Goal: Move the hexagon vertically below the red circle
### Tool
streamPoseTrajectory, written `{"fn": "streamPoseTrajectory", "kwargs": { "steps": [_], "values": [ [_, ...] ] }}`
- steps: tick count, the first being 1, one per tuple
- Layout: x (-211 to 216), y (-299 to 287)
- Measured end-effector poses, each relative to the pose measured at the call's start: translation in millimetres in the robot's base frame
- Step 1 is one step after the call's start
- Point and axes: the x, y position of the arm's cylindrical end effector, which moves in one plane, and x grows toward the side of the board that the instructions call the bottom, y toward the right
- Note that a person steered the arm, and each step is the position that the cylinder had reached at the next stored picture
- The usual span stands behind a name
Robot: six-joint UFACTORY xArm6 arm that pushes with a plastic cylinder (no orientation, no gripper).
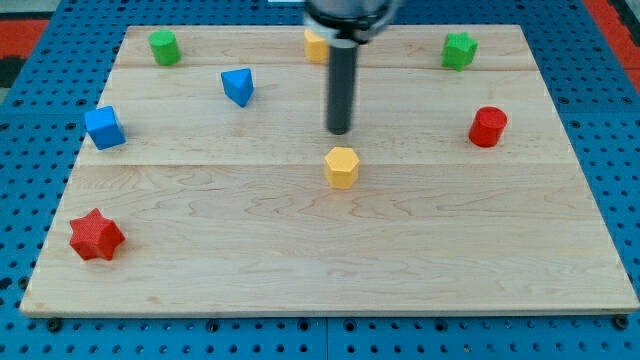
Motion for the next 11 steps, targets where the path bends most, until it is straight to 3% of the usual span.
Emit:
{"fn": "streamPoseTrajectory", "kwargs": {
  "steps": [2,3,4,5,6,7,8,9,11],
  "values": [
    [74,96],
    [32,33],
    [41,19],
    [86,23],
    [100,65],
    [105,42],
    [129,60],
    [161,97],
    [169,154]
  ]
}}
